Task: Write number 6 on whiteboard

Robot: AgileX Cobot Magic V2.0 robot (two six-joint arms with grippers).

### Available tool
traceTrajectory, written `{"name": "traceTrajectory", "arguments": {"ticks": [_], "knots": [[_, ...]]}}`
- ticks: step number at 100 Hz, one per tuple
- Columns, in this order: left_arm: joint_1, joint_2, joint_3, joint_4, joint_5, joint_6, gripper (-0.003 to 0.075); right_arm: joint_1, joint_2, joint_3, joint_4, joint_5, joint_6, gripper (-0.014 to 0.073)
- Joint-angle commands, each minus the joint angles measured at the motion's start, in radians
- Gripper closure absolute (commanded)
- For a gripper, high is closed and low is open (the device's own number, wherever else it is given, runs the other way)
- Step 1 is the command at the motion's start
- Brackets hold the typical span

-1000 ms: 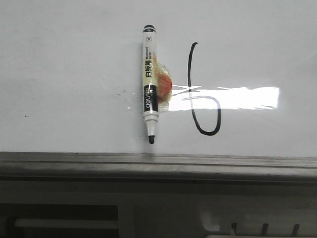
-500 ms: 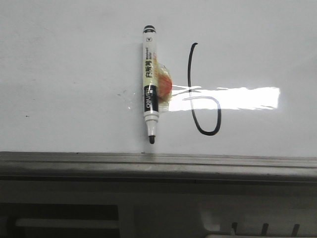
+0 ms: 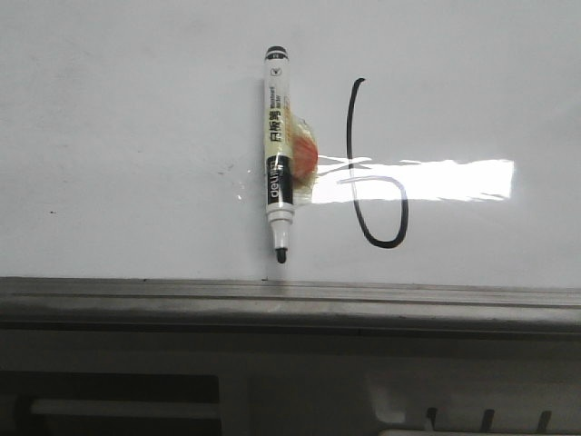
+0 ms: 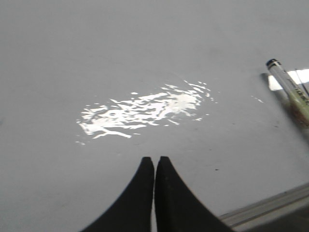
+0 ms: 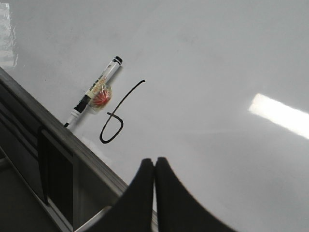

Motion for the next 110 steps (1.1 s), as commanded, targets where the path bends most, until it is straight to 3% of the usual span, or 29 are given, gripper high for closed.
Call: {"name": "traceTrajectory", "arguments": {"ticks": [1, 10, 21, 30, 110], "knots": [[0.09, -0.043, 0.021, 0.05, 0.021, -0.065, 0.0739, -0.006, 0.005, -0.019, -0.012, -0.072, 0.0, 0.0636], [0.169, -0.036, 0.038, 0.051, 0.116, -0.071, 0.0739, -0.006, 0.005, -0.019, -0.012, -0.071, 0.0, 0.0636], [0.22, -0.042, 0.043, 0.096, 0.26, -0.173, 0.0739, -0.006, 0.005, -0.019, -0.012, -0.071, 0.0, 0.0636], [0.223, -0.042, 0.043, 0.118, 0.266, -0.241, 0.0739, -0.006, 0.005, -0.019, -0.012, -0.071, 0.0, 0.0636], [0.216, -0.042, 0.043, 0.119, 0.264, -0.241, 0.0739, -0.006, 0.005, -0.019, -0.012, -0.071, 0.0, 0.0636]]}}
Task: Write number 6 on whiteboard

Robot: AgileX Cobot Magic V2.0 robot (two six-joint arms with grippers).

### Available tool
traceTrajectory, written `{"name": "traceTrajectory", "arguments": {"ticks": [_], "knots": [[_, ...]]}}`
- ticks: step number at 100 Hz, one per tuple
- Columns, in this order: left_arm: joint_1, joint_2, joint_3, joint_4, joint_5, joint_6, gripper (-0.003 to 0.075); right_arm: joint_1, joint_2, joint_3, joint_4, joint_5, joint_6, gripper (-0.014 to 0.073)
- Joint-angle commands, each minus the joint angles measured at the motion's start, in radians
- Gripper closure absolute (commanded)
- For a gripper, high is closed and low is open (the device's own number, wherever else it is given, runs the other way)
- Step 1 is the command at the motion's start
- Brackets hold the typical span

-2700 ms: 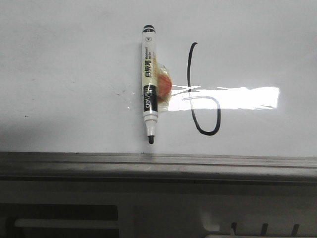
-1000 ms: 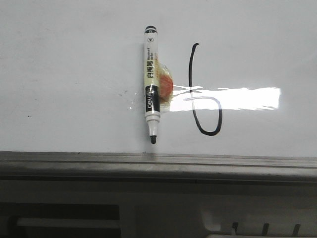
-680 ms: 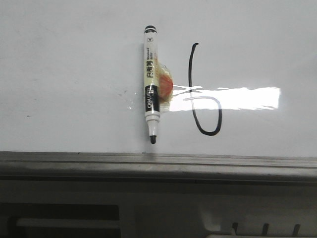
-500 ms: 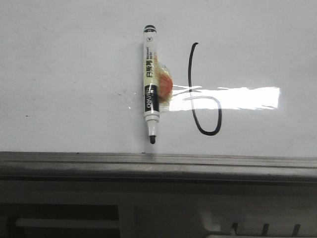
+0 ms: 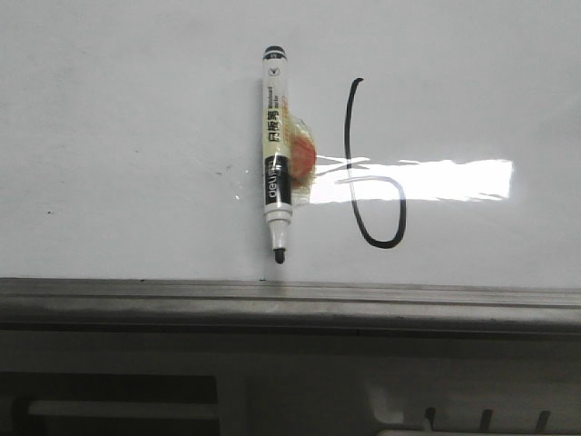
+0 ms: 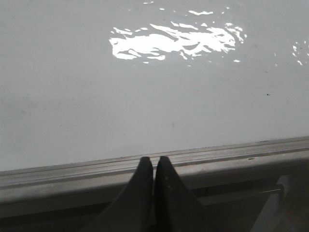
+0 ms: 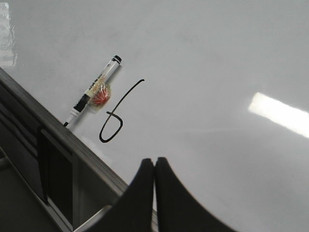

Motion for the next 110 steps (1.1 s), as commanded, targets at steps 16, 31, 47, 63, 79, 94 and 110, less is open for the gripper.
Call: {"name": "traceTrajectory", "arguments": {"ticks": [16, 31, 47, 63, 79, 94, 110], "knots": [[-0.002, -0.03, 0.045, 0.0, -0.038, -0.012, 0.0739, -0.006, 0.005, -0.019, -0.012, -0.073, 0.0, 0.0636], [-0.002, -0.03, 0.045, 0.0, -0.038, -0.012, 0.0739, -0.011, 0.001, -0.018, -0.012, -0.066, 0.0, 0.0636], [-0.002, -0.03, 0.045, 0.0, -0.038, -0.012, 0.0739, -0.13, -0.001, 0.068, -0.087, -0.09, 0.1, 0.0636], [-0.002, -0.03, 0.045, 0.0, -0.038, -0.012, 0.0739, -0.368, -0.013, 0.221, -0.063, -0.341, 0.197, 0.0637], [-0.002, -0.03, 0.045, 0.0, -0.038, -0.012, 0.0739, -0.56, -0.013, 0.422, 0.058, -0.675, 0.197, 0.0637], [-0.002, -0.03, 0.045, 0.0, -0.038, -0.012, 0.0739, -0.607, -0.013, 0.587, 0.064, -0.855, 0.197, 0.0637], [-0.002, -0.03, 0.045, 0.0, -0.038, -0.012, 0.0739, -0.606, -0.013, 0.581, 0.064, -0.628, 0.197, 0.0636]]}}
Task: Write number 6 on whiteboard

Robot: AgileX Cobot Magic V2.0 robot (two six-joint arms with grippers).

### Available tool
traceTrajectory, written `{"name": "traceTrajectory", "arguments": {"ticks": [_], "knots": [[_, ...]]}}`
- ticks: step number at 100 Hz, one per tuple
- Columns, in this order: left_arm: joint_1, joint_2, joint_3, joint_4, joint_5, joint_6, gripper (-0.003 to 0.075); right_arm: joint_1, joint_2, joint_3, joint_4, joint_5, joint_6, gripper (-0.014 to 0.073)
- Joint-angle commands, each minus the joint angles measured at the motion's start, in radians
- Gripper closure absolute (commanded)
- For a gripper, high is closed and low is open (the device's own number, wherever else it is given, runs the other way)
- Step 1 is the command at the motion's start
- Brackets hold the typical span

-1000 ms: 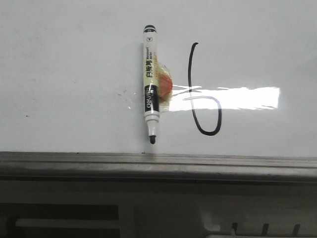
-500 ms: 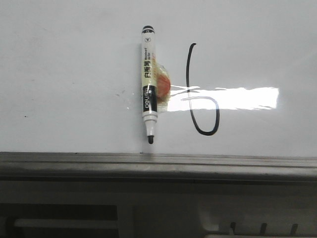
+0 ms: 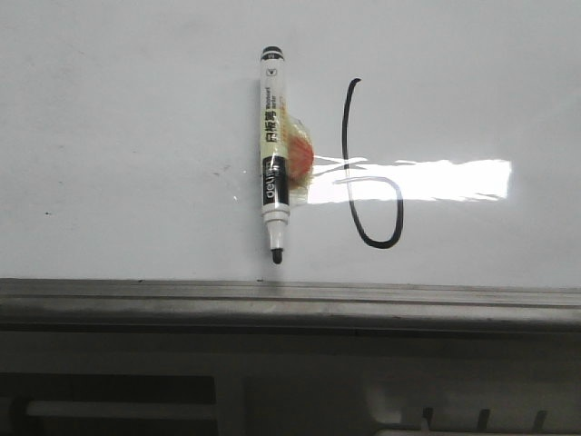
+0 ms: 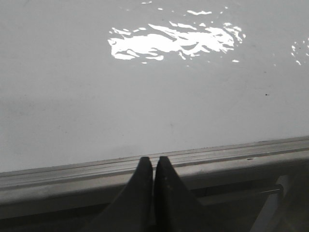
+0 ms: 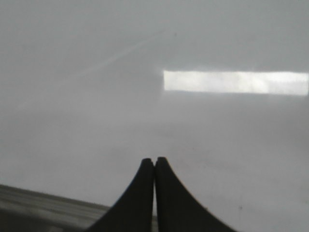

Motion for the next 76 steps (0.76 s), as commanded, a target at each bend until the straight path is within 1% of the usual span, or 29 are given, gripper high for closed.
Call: {"name": "traceTrajectory", "arguments": {"ticks": [1, 9, 12, 76], "knots": [[-0.002, -0.03, 0.045, -0.002, -0.038, -0.012, 0.0739, -0.005, -0.013, 0.026, 0.001, 0.015, 0.0, 0.0636], [-0.002, -0.03, 0.045, -0.002, -0.038, -0.012, 0.0739, -0.005, -0.013, 0.026, 0.001, 0.124, 0.0, 0.0636], [-0.002, -0.03, 0.045, -0.002, -0.038, -0.012, 0.0739, -0.005, -0.013, 0.025, 0.001, 0.144, 0.0, 0.0636], [-0.002, -0.03, 0.045, -0.002, -0.038, -0.012, 0.0739, -0.005, -0.015, 0.025, 0.001, 0.123, 0.0, 0.0636]]}}
